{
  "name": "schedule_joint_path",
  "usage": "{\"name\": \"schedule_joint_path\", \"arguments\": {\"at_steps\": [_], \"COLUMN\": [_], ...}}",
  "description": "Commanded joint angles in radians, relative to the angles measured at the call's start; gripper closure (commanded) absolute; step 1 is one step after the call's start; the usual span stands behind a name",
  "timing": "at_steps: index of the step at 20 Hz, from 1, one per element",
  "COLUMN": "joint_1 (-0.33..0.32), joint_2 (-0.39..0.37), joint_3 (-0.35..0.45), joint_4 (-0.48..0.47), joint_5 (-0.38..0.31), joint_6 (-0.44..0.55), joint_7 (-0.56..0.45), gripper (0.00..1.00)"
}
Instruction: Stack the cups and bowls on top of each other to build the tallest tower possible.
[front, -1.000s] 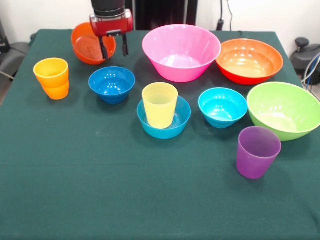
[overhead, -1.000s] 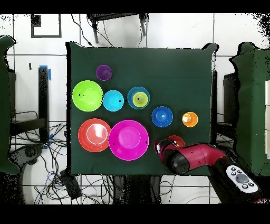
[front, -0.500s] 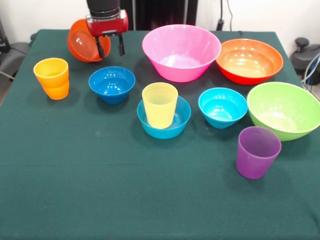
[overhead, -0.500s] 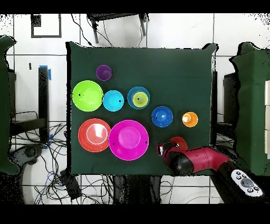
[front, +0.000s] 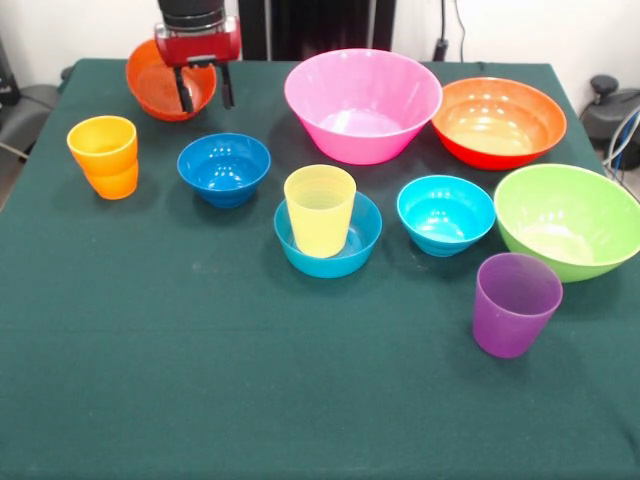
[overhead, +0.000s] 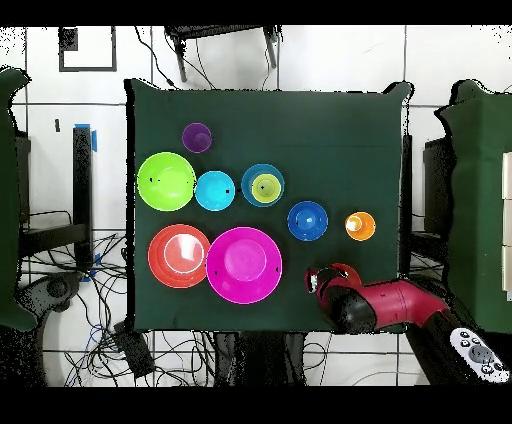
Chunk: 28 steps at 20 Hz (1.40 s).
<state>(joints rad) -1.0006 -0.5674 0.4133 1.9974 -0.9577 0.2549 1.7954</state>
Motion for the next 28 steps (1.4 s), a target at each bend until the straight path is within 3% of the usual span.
{"name": "schedule_joint_path", "arguments": {"at_steps": [1, 7, 11, 19, 28], "joint_1": [-0.041, -0.098, -0.125, -0.132, -0.054], "joint_2": [-0.148, -0.308, -0.361, -0.305, -0.168], "joint_3": [0.179, 0.31, 0.366, 0.375, 0.252], "joint_4": [0.047, 0.094, 0.092, 0.082, 0.075], "joint_5": [0.141, 0.332, 0.382, 0.269, 0.031], "joint_6": [0.229, 0.417, 0.493, 0.442, 0.233], "joint_7": [-0.221, -0.299, -0.315, -0.253, -0.067], "gripper": [0.0, 0.0, 0.0, 0.0, 0.0]}}
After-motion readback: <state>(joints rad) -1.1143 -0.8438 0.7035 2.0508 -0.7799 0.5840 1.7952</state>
